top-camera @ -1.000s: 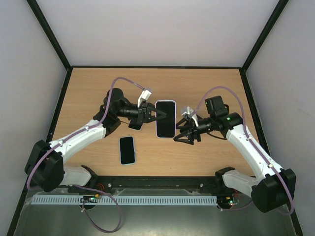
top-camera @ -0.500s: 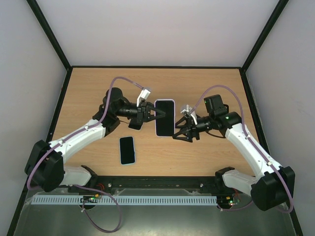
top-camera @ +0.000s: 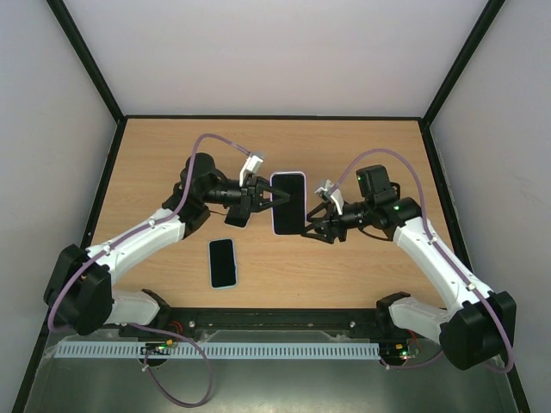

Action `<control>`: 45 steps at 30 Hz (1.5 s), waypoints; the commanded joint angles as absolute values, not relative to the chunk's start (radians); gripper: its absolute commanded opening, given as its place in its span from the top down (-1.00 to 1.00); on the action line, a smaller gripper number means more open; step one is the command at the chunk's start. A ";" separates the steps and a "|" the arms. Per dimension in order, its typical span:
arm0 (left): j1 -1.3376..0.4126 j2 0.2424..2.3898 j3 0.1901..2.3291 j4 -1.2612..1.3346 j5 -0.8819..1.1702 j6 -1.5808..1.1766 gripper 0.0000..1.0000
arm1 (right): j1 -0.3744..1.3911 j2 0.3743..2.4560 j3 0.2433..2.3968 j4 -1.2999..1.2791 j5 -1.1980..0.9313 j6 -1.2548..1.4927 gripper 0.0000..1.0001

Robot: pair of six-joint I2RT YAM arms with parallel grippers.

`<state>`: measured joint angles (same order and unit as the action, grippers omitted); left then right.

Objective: Take the phone out of the phone case
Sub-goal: Remove the phone case from the phone.

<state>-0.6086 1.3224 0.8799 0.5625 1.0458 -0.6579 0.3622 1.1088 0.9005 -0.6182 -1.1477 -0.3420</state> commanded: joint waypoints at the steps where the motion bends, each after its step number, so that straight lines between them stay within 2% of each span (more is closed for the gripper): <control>1: -0.678 1.317 0.919 0.625 1.178 -0.699 0.95 | 0.353 1.112 0.961 -0.475 -0.990 -0.285 -0.12; 6: -0.680 1.330 0.900 0.602 1.139 -0.671 0.95 | 0.346 1.117 1.030 -0.508 -1.159 -0.247 -0.22; 12: -0.729 1.416 0.850 0.785 1.100 -0.769 0.95 | 0.344 1.110 1.022 -0.385 -1.330 -0.073 -0.28; 16: -0.736 1.441 0.852 0.775 1.057 -0.750 0.95 | 0.340 1.112 1.050 -0.385 -1.378 -0.052 -0.31; 21: -0.728 1.466 0.883 0.636 0.979 -0.682 0.95 | 0.339 1.090 1.066 -0.334 -1.432 0.036 -0.32; 22: -0.723 1.471 0.886 0.626 0.960 -0.682 0.95 | 0.339 1.089 1.064 -0.322 -1.443 0.056 -0.27; 23: -0.713 1.478 0.889 0.615 0.935 -0.688 0.93 | 0.340 1.088 1.061 -0.312 -1.452 0.073 -0.12; 26: -0.672 1.501 0.901 0.605 0.864 -0.717 0.88 | 0.339 1.096 1.041 -0.294 -1.461 0.128 0.50; 27: -0.659 1.511 0.913 0.590 0.825 -0.722 0.85 | 0.339 1.100 1.031 -0.298 -1.465 0.138 0.64; 31: -0.617 1.561 0.974 0.545 0.710 -0.722 0.80 | 0.337 1.112 0.952 -0.308 -1.426 0.178 0.95; 33: -0.604 1.584 1.004 0.526 0.644 -0.724 0.63 | 0.336 1.113 0.899 -0.286 -1.353 0.221 0.96; 34: -0.597 1.594 1.023 0.512 0.617 -0.714 0.46 | 0.334 1.115 0.869 -0.258 -1.313 0.259 0.96; 35: -0.593 1.601 1.049 0.465 0.581 -0.699 0.21 | 0.330 1.117 0.839 -0.237 -1.270 0.286 0.96; 37: -0.590 1.607 1.106 0.367 0.482 -0.647 0.01 | 0.317 1.126 0.779 -0.188 -1.191 0.340 0.96; 41: -0.609 1.594 1.163 0.221 0.258 -0.565 -0.24 | 0.282 1.167 0.677 -0.061 -1.114 0.464 0.96; 45: -0.687 1.579 1.148 0.139 0.062 -0.444 -0.30 | 0.261 1.261 0.663 -0.032 -1.073 0.470 0.96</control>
<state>-0.6189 1.6146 1.1351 0.2779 0.3500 -0.5938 0.2817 1.1995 0.6609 -0.1749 -1.1206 0.4091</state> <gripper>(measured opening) 0.646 0.044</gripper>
